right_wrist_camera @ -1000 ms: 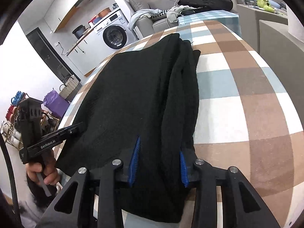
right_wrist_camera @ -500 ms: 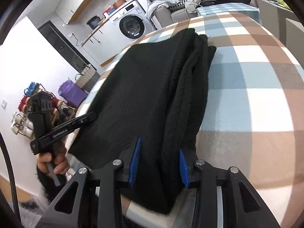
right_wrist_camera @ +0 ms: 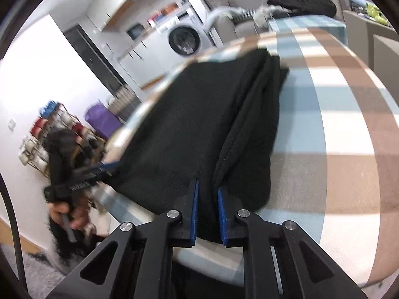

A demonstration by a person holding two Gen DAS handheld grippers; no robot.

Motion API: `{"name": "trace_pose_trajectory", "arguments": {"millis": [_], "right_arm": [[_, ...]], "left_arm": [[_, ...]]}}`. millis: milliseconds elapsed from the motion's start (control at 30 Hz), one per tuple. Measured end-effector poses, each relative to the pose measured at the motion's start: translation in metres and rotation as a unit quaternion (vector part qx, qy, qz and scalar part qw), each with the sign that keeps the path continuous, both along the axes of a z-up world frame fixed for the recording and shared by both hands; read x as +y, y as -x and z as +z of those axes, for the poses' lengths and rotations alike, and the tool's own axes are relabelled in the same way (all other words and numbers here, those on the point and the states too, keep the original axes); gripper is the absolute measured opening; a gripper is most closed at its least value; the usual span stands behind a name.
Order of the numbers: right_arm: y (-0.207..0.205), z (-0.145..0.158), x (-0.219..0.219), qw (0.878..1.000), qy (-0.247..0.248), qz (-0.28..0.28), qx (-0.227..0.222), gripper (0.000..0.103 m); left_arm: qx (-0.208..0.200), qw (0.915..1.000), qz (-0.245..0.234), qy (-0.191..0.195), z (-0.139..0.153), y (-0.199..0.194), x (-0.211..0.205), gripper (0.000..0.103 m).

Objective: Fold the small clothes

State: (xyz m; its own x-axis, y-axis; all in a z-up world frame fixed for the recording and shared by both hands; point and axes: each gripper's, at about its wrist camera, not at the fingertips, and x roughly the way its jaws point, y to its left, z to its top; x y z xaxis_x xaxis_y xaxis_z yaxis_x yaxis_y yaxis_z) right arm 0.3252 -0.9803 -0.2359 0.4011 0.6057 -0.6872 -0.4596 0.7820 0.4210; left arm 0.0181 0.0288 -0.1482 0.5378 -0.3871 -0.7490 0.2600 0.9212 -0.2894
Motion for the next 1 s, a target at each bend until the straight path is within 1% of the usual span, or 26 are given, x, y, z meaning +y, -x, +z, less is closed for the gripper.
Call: {"name": "trace_pose_trajectory", "arguments": {"millis": [33,67,100,133,167,233,367,500,533,600,633,700,733,767,833,867,900,933,1000], "right_arm": [[-0.001,-0.005,0.003,1.000,0.019,0.002,0.001,0.014],[-0.001,-0.008,0.004,1.000,0.022,0.006,0.002,0.017],[-0.003,-0.006,0.002,1.000,0.016,0.010,0.006,0.020],[-0.005,-0.005,-0.001,1.000,0.010,0.012,0.013,0.026],[-0.009,-0.001,-0.005,1.000,0.001,0.007,0.015,0.029],[-0.015,0.004,-0.009,1.000,-0.011,-0.002,0.006,0.031],[-0.055,0.005,-0.010,0.999,-0.035,-0.035,0.010,0.032],[-0.107,-0.005,0.000,0.997,-0.042,-0.066,0.025,0.032],[-0.117,-0.006,0.002,0.996,-0.045,-0.074,0.023,0.032],[-0.133,-0.004,0.006,0.996,-0.047,-0.080,0.014,0.017],[-0.138,-0.002,0.009,0.996,-0.042,-0.078,0.006,0.007],[-0.139,0.010,0.013,0.997,-0.046,-0.062,-0.027,0.006],[-0.135,0.016,0.013,0.996,-0.040,-0.066,-0.052,0.006],[-0.133,0.019,0.014,0.995,-0.027,-0.073,-0.063,0.006],[-0.140,0.013,0.013,0.996,-0.011,-0.080,-0.041,0.006],[-0.146,0.005,0.013,0.996,0.007,-0.083,-0.017,0.007],[-0.146,0.000,0.012,0.997,0.012,-0.083,-0.002,0.007],[-0.143,-0.001,0.009,0.997,0.004,-0.082,0.006,0.010],[-0.128,0.002,-0.001,0.997,-0.027,-0.077,0.016,0.012]], "left_arm": [[-0.002,1.0000,-0.001,-0.001,0.000,0.002,0.001,0.023],[-0.002,1.0000,-0.005,-0.004,-0.001,0.005,0.001,0.019],[-0.004,0.9999,-0.007,-0.006,-0.002,0.007,0.001,0.019],[-0.006,0.9999,-0.008,-0.008,-0.002,0.008,0.001,0.019],[-0.008,0.9999,-0.009,-0.012,-0.002,0.010,0.000,0.018],[-0.008,0.9998,-0.010,-0.012,-0.002,0.010,0.000,0.018],[-0.005,0.9999,-0.010,-0.007,-0.003,0.009,0.002,0.018],[-0.005,0.9999,-0.010,-0.008,-0.003,0.009,0.001,0.018],[-0.006,0.9999,-0.010,-0.010,-0.003,0.009,0.001,0.018],[-0.007,0.9998,-0.011,-0.012,-0.003,0.009,0.000,0.018],[-0.007,0.9998,-0.012,-0.011,-0.003,0.009,0.000,0.018],[-0.007,0.9999,-0.012,-0.010,-0.003,0.009,0.000,0.019],[-0.006,0.9999,-0.013,-0.009,-0.003,0.009,0.000,0.018],[-0.006,0.9999,-0.014,-0.008,-0.003,0.009,0.000,0.019],[-0.007,0.9998,-0.015,-0.011,-0.004,0.009,-0.001,0.019],[-0.006,0.9998,-0.015,-0.011,-0.004,0.008,-0.001,0.019],[-0.005,0.9998,-0.014,-0.010,-0.004,0.008,-0.001,0.019],[-0.005,0.9998,-0.014,-0.010,-0.003,0.008,0.000,0.019],[-0.004,0.9999,-0.011,-0.006,-0.003,0.008,0.001,0.019]]}}
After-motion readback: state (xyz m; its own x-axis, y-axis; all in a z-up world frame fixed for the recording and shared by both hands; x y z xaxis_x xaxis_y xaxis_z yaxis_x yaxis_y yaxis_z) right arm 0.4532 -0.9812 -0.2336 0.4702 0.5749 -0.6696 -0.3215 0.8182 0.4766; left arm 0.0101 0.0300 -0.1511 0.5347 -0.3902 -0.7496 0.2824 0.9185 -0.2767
